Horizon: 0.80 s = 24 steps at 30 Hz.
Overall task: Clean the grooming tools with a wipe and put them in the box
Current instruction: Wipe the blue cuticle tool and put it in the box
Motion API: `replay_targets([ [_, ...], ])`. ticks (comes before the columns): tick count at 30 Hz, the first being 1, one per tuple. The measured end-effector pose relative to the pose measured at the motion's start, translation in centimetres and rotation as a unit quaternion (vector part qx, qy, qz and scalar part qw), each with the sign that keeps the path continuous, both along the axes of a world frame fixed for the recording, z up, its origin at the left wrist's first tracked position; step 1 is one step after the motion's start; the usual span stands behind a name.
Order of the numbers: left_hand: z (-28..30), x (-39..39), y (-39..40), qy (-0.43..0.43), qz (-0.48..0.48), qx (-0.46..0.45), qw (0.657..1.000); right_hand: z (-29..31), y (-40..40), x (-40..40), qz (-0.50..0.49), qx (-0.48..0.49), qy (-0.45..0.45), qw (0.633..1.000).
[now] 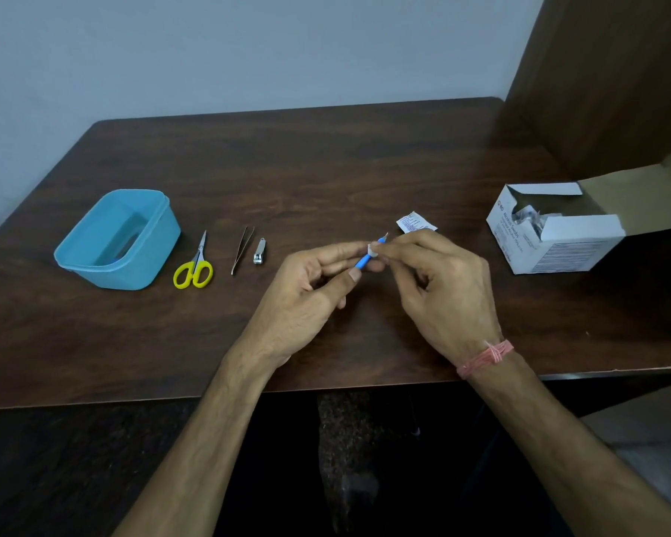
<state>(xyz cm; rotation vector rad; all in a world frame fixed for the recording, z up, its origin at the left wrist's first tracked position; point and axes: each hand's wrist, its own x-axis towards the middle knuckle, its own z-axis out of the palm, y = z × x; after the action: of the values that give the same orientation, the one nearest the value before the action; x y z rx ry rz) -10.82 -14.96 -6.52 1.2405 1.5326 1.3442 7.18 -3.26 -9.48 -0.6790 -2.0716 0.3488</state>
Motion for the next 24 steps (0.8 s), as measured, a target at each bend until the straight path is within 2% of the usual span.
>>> replay_targets([
  [7, -0.23, -0.38, 0.02, 0.01, -0.03, -0.017, 0.999, 0.08, 0.01, -0.11, -0.017, -0.013, 0.007, 1.0],
  [11, -0.49, -0.39, 0.1, 0.011, -0.009, -0.016, 1.0, 0.32, -0.46, 0.15, 0.027, 0.024, -0.026, 0.999],
  [16, -0.54, -0.5, 0.13, 0.012, -0.002, -0.019, 1.0, 0.53, -0.18, -0.17, -0.048, 0.044, -0.028, 0.997],
  [21, -0.42, -0.51, 0.13, 0.007, -0.004, -0.024, 1.0, 0.56, -0.56, -0.05, 0.0, 0.066, -0.042, 0.997],
  [24, -0.55, -0.6, 0.13, 0.012, -0.005, -0.025, 1.0, 0.51, -0.29, -0.19, -0.031, 0.045, -0.03, 0.998],
])
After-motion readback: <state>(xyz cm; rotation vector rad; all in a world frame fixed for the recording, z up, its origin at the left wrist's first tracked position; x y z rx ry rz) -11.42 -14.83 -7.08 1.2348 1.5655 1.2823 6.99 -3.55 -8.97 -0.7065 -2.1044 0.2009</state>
